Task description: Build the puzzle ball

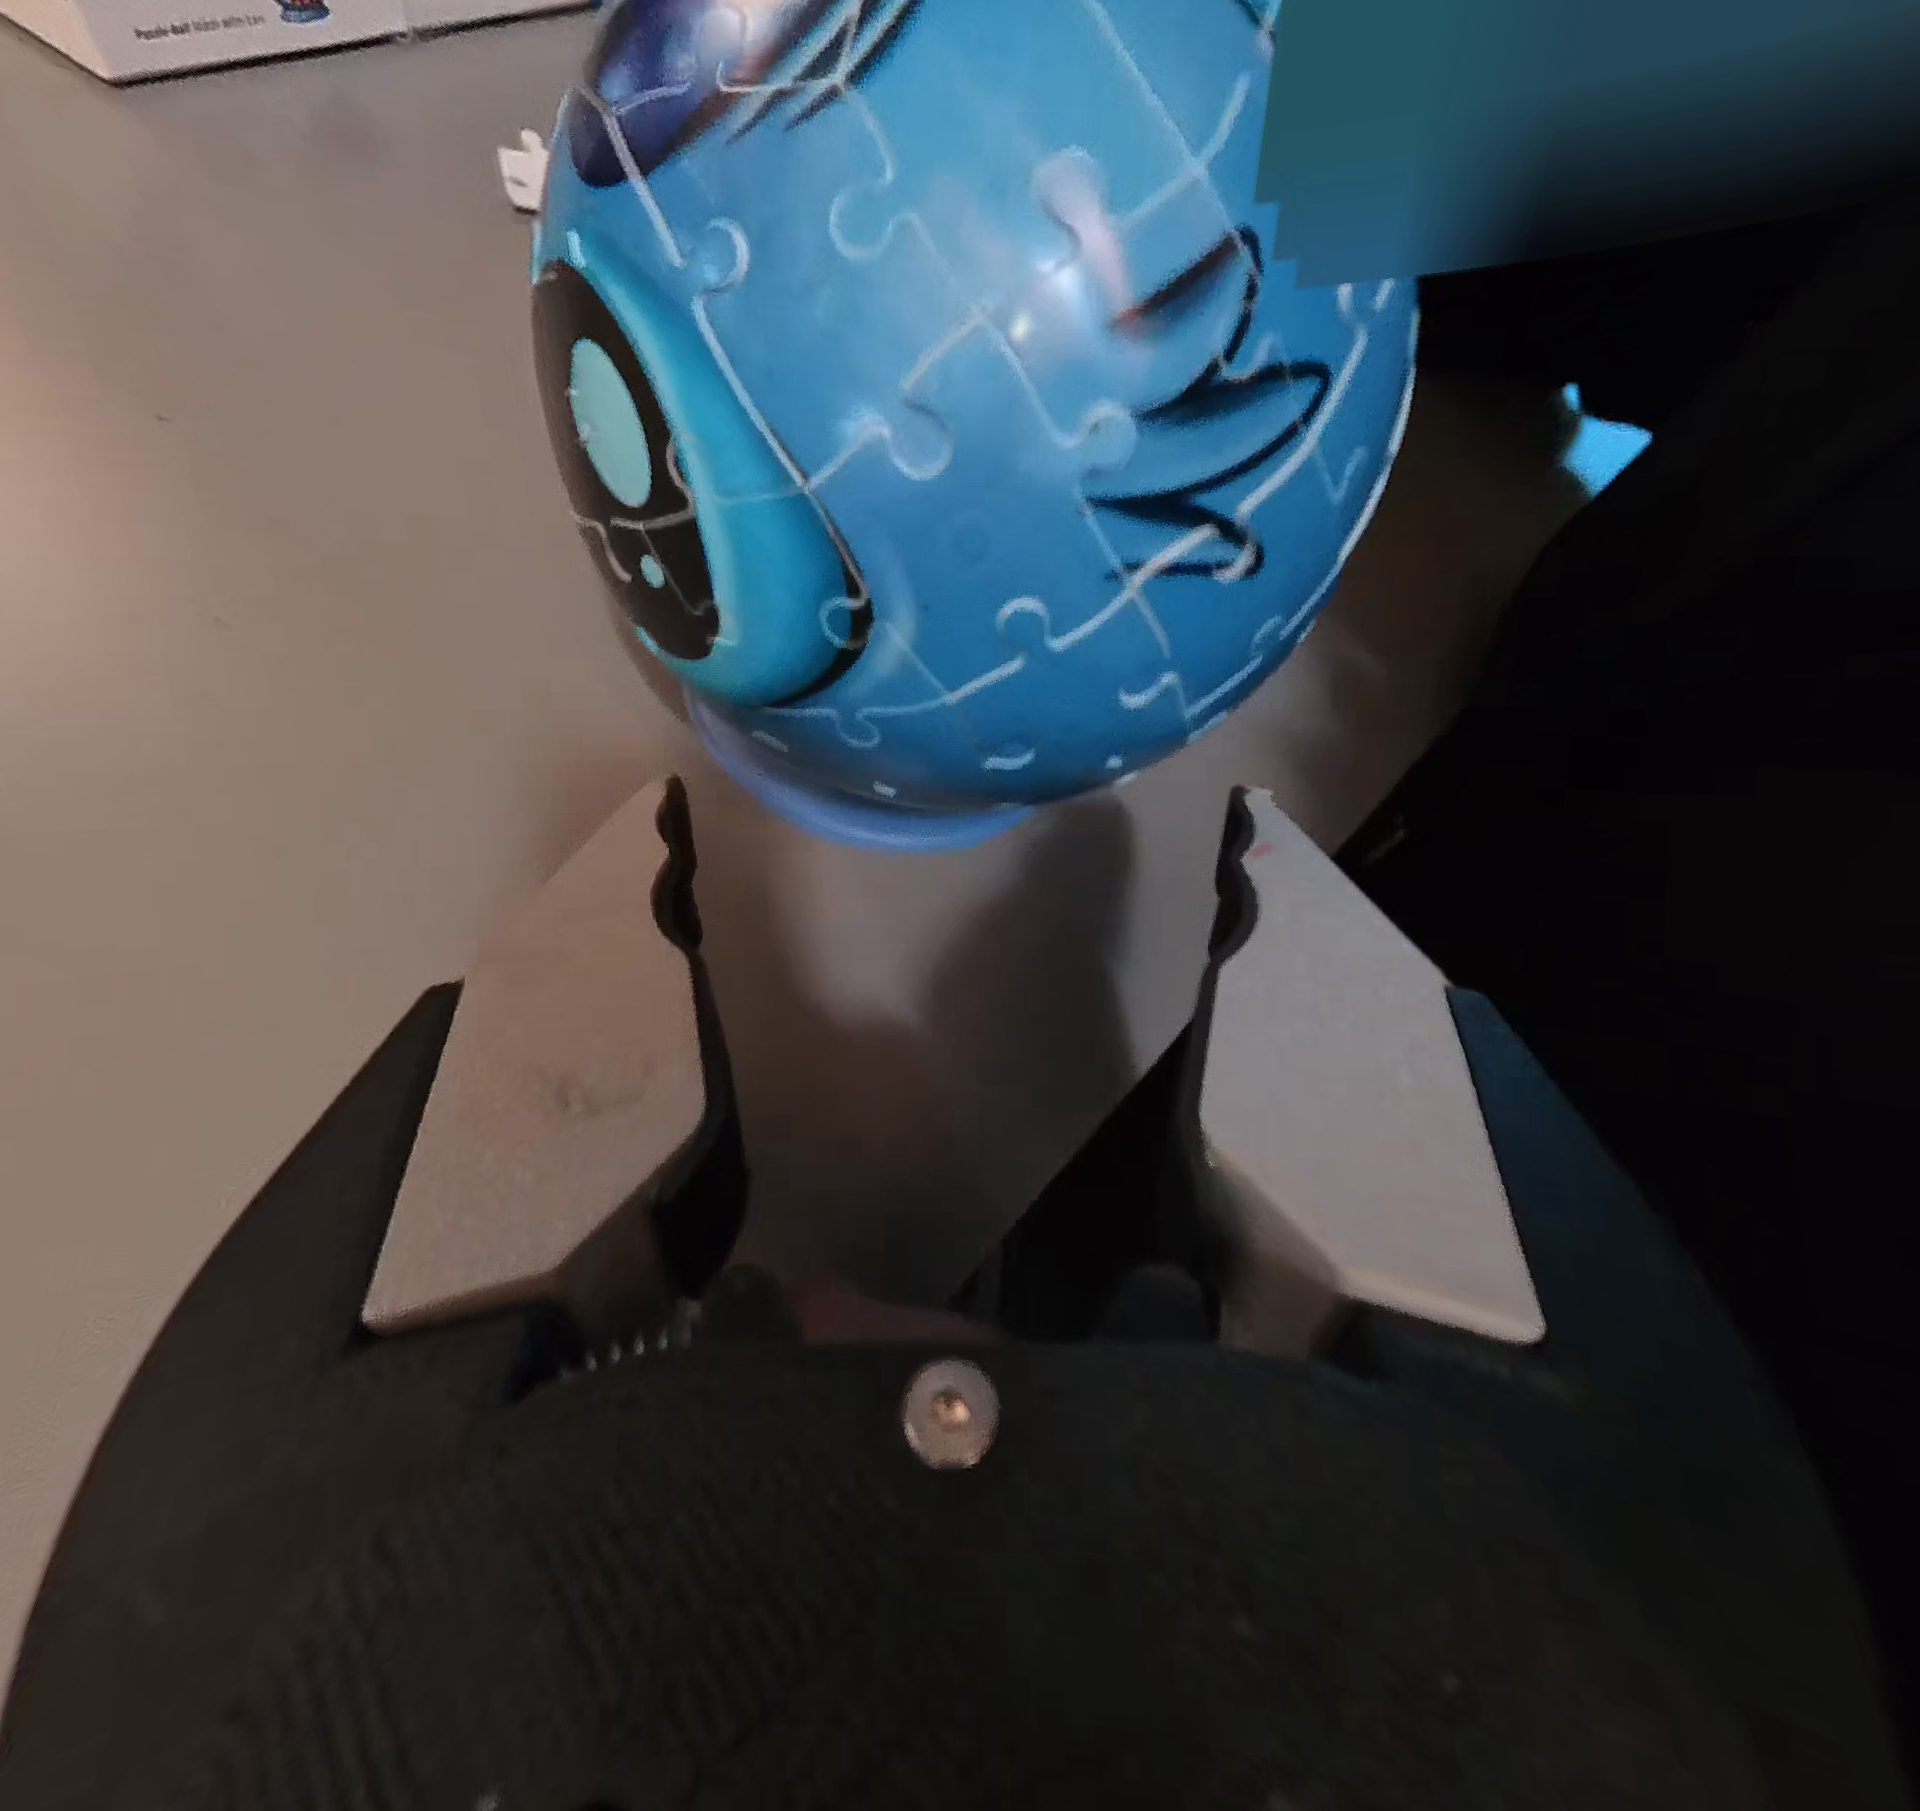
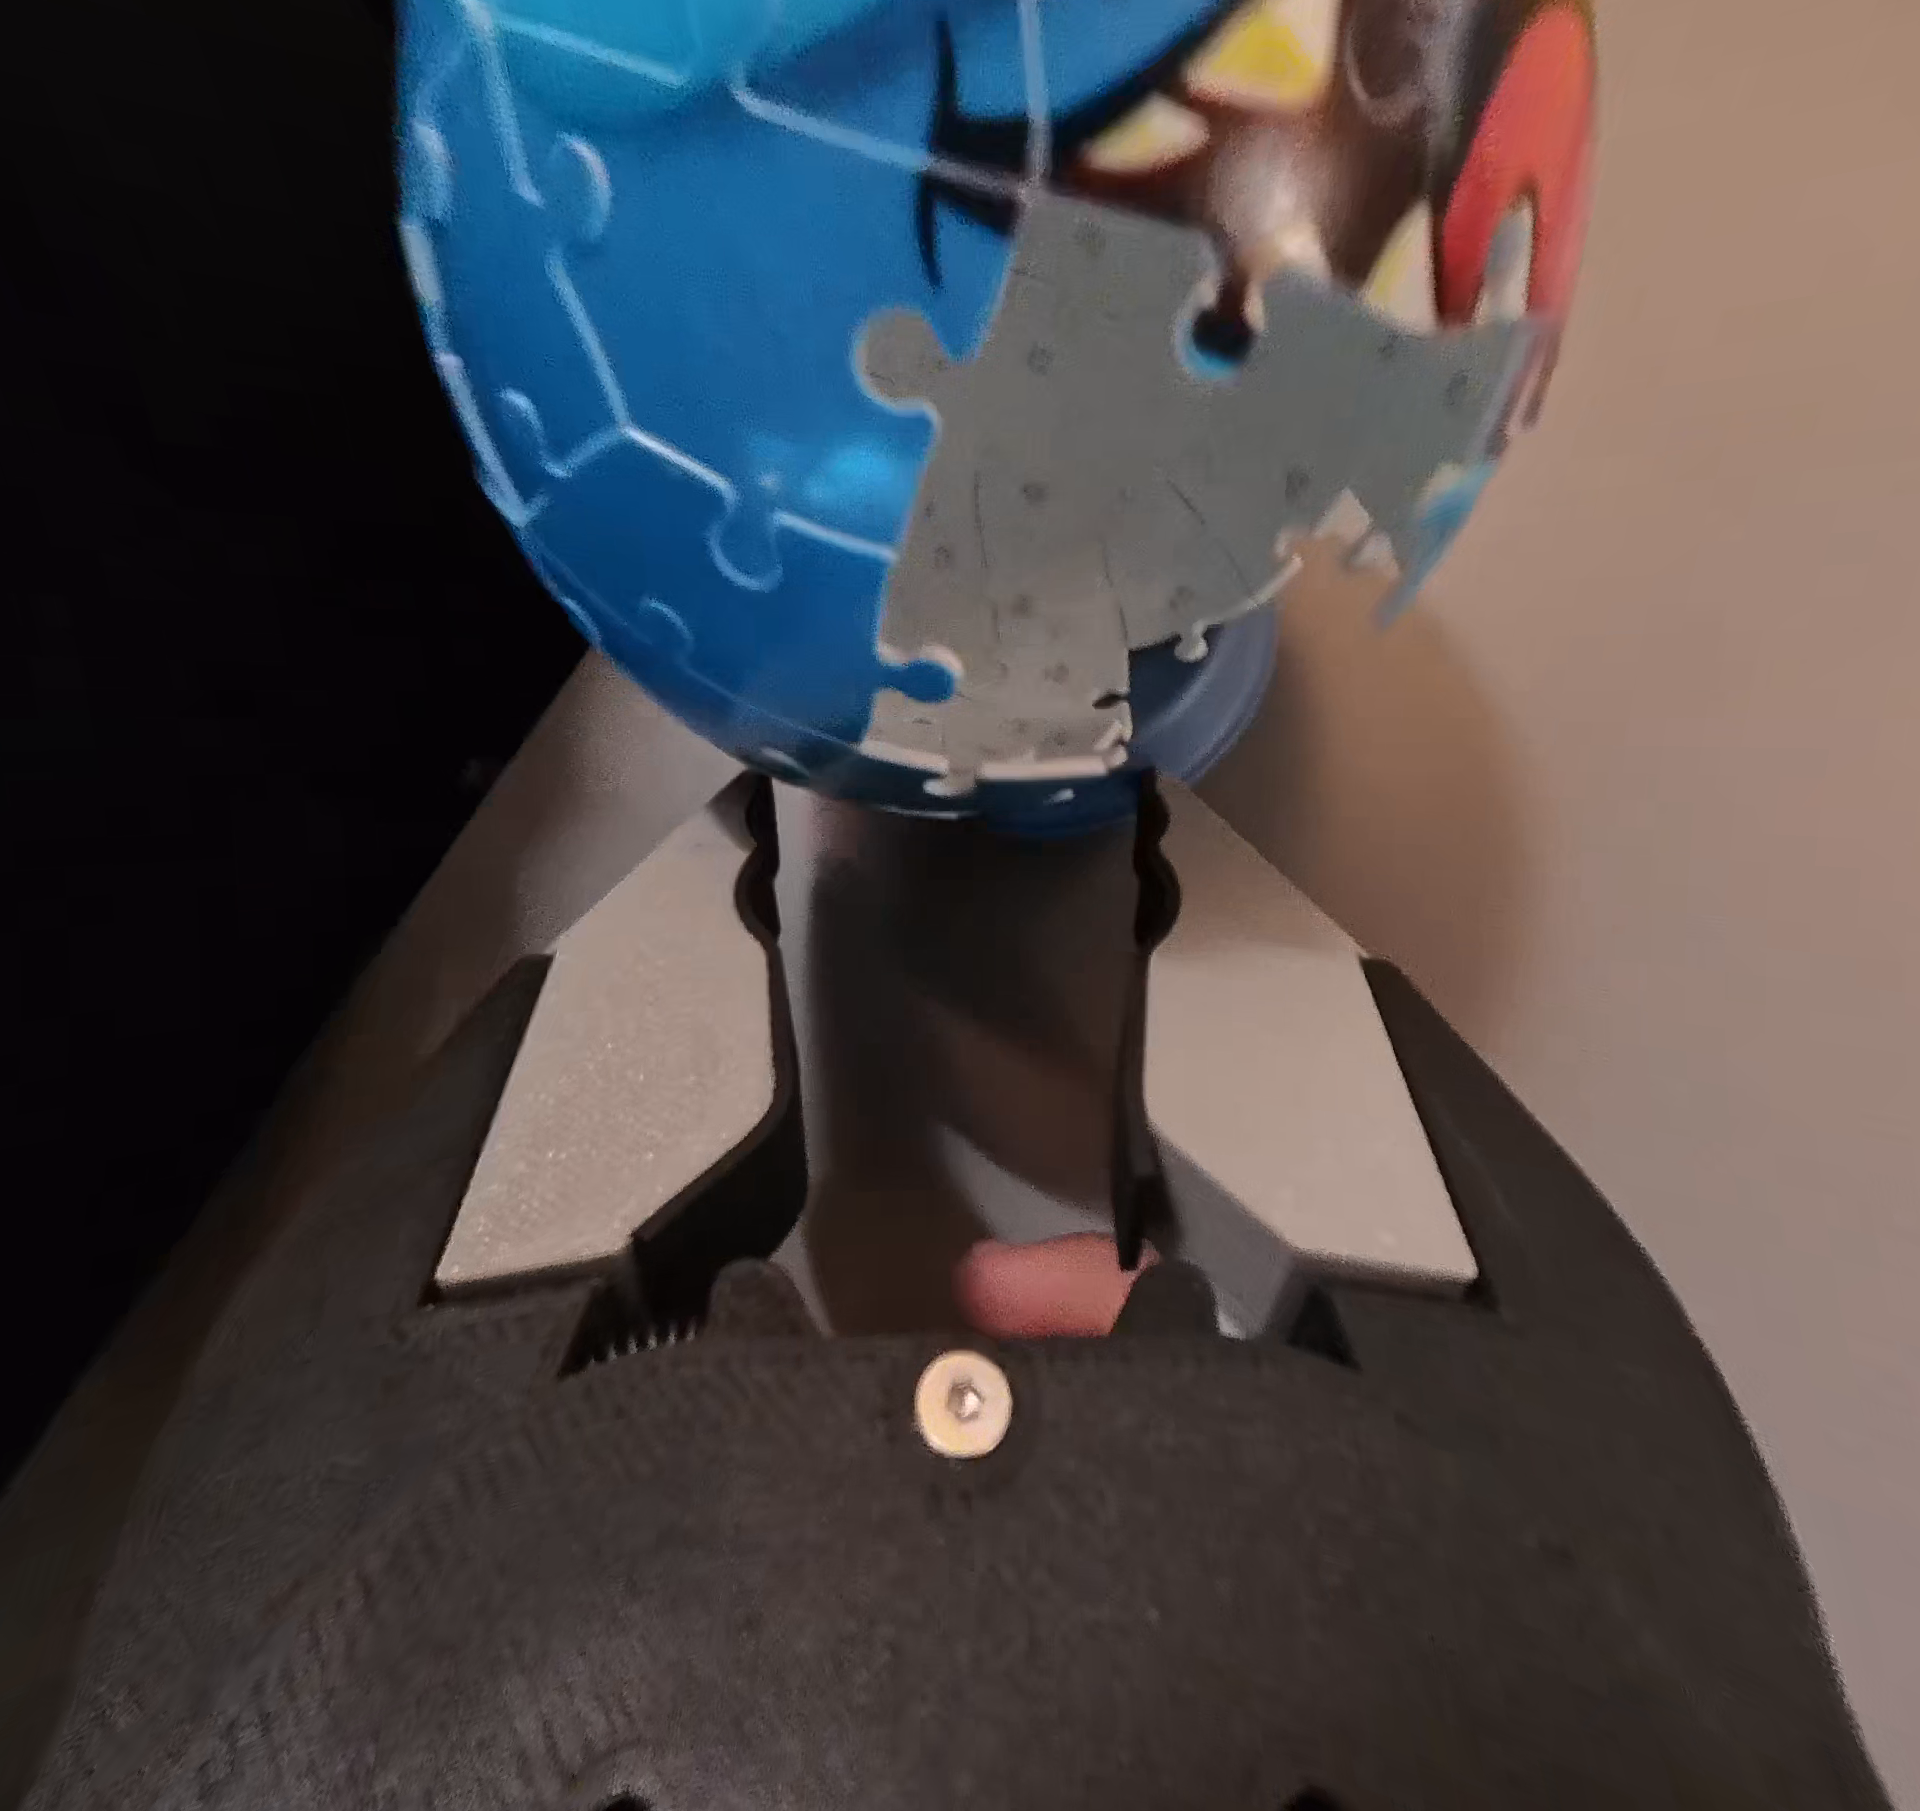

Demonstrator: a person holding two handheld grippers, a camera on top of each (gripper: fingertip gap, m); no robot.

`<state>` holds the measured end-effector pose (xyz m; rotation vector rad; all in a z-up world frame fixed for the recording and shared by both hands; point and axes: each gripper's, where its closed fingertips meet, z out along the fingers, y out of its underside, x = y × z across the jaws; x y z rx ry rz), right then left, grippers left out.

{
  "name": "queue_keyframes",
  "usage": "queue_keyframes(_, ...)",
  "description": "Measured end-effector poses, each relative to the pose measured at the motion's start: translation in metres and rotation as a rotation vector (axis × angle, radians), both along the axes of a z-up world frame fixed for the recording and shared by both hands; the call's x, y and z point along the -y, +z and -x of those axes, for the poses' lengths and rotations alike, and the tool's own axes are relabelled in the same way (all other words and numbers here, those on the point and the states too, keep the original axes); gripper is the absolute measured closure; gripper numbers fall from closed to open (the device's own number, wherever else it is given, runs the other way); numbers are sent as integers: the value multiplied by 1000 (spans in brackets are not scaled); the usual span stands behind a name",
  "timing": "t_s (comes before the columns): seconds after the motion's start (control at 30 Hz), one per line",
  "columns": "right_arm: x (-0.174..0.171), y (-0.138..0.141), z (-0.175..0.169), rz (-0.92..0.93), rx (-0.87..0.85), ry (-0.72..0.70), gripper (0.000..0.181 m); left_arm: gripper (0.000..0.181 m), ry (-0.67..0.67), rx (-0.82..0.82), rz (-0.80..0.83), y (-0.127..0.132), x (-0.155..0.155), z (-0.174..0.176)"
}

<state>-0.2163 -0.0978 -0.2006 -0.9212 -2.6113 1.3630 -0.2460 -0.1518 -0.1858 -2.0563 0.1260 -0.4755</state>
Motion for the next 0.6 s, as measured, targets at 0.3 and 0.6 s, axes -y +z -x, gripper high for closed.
queue_keyframes(0.3, 28, -3, -22, -69, -66, -13, 107, 82, 113, -43, -21, -1, 10, 12)
queue_keyframes(0.6, 38, 10, -36, 68, -4, -43, 128, 82, 91, 26, -88, 13, 39, 20)
